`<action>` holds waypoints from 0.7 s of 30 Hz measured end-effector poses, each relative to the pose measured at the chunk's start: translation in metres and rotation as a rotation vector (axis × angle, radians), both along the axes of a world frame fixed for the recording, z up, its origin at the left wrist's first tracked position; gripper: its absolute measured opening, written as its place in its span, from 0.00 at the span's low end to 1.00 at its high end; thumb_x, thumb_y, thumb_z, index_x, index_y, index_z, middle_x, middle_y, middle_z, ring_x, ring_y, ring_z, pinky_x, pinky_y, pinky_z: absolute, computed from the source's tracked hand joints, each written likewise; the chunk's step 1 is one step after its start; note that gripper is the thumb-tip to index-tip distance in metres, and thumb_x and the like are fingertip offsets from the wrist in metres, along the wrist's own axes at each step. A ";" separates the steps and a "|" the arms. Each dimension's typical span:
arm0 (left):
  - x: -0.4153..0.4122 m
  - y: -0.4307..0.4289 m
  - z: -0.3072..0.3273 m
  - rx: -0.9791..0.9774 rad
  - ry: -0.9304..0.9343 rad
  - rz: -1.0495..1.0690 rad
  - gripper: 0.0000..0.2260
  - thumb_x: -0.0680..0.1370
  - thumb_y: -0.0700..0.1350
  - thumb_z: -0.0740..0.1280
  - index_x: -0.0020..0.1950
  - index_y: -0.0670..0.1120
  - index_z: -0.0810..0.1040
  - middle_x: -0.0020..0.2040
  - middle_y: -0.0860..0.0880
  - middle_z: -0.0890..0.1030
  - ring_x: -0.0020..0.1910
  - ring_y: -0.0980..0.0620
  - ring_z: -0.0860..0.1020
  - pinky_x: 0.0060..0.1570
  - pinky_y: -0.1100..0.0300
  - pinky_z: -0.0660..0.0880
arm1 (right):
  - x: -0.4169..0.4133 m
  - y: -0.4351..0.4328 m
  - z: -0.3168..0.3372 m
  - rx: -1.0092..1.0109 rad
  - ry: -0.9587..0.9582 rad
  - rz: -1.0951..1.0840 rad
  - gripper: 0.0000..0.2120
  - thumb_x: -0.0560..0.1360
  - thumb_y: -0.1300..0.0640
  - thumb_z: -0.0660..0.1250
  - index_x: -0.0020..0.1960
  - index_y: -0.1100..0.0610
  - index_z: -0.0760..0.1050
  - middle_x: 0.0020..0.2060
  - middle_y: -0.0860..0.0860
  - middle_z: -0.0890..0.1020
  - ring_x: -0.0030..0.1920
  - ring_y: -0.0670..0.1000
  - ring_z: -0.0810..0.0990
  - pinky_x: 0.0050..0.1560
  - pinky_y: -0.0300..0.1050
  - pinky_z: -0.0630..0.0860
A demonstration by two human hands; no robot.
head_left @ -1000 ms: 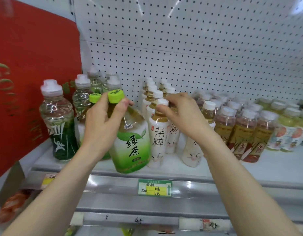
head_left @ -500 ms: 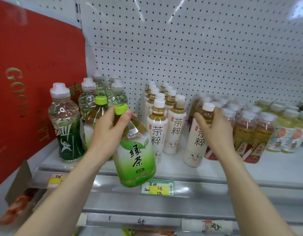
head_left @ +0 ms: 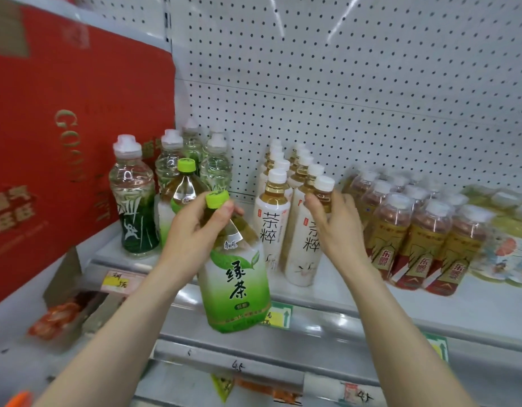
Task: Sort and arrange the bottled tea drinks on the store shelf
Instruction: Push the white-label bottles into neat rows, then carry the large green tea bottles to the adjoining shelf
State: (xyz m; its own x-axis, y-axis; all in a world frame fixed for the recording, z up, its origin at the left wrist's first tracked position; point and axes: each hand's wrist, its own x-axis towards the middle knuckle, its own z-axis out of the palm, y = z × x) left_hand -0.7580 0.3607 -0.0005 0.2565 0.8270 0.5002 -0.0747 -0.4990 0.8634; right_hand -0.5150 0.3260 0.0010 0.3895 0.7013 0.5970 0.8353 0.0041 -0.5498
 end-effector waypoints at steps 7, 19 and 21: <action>0.016 -0.024 -0.005 -0.023 -0.056 0.001 0.11 0.76 0.53 0.65 0.48 0.48 0.81 0.46 0.50 0.85 0.50 0.45 0.82 0.55 0.45 0.78 | -0.012 0.005 0.002 0.008 0.040 -0.028 0.24 0.79 0.39 0.62 0.61 0.59 0.73 0.57 0.56 0.75 0.52 0.60 0.77 0.47 0.49 0.69; 0.014 -0.015 0.009 -0.114 -0.207 -0.150 0.11 0.80 0.46 0.64 0.49 0.40 0.80 0.47 0.44 0.84 0.48 0.48 0.82 0.52 0.56 0.76 | -0.068 -0.061 -0.020 -0.288 0.386 0.695 0.38 0.62 0.35 0.79 0.67 0.36 0.67 0.57 0.40 0.82 0.56 0.44 0.82 0.58 0.52 0.79; 0.016 -0.013 0.013 -0.112 -0.219 -0.180 0.09 0.80 0.46 0.64 0.50 0.43 0.81 0.48 0.44 0.84 0.49 0.48 0.82 0.54 0.55 0.77 | -0.071 -0.057 -0.021 -0.213 0.419 0.694 0.41 0.61 0.43 0.82 0.69 0.38 0.66 0.58 0.40 0.82 0.57 0.45 0.82 0.59 0.53 0.79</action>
